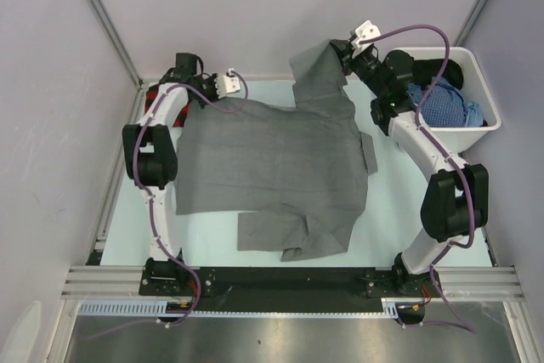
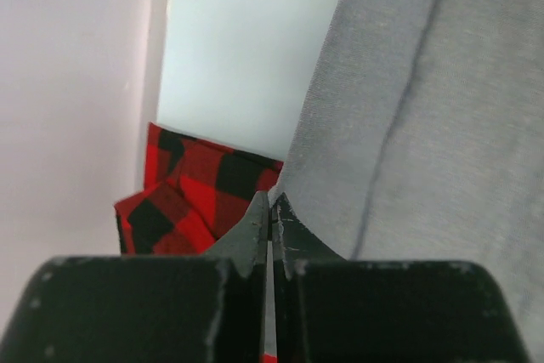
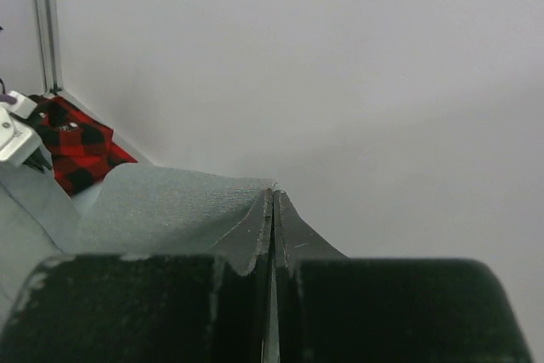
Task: Fold and stack the long sleeve shirts
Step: Fold the shirt
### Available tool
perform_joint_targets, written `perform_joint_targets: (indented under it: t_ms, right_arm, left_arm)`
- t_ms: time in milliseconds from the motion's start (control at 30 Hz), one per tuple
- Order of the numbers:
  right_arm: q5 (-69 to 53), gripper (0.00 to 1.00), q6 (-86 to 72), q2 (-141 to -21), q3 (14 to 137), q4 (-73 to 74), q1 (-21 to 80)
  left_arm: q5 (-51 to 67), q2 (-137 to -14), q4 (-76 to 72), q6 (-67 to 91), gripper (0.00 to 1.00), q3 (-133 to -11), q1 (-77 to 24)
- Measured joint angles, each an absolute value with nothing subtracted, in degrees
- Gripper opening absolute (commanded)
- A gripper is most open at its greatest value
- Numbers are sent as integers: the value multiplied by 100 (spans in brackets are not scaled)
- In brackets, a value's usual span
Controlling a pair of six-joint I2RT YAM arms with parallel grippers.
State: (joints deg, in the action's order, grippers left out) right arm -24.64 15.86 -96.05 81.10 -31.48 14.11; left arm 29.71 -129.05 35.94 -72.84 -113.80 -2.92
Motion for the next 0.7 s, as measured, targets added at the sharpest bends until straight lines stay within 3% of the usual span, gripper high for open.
perform_joint_targets:
  t_ms: [567,700]
  right_arm:
    - [-2401,0,1715,-7872,6943,-1881,1354]
    - [-2355,0,1723,-7625,6431,-1675,1382]
  left_arm:
    - [2198,-11638,3968,-6532,0,-9223,-526]
    - [2080,-11531,3990,-6267,11,-8860,-620]
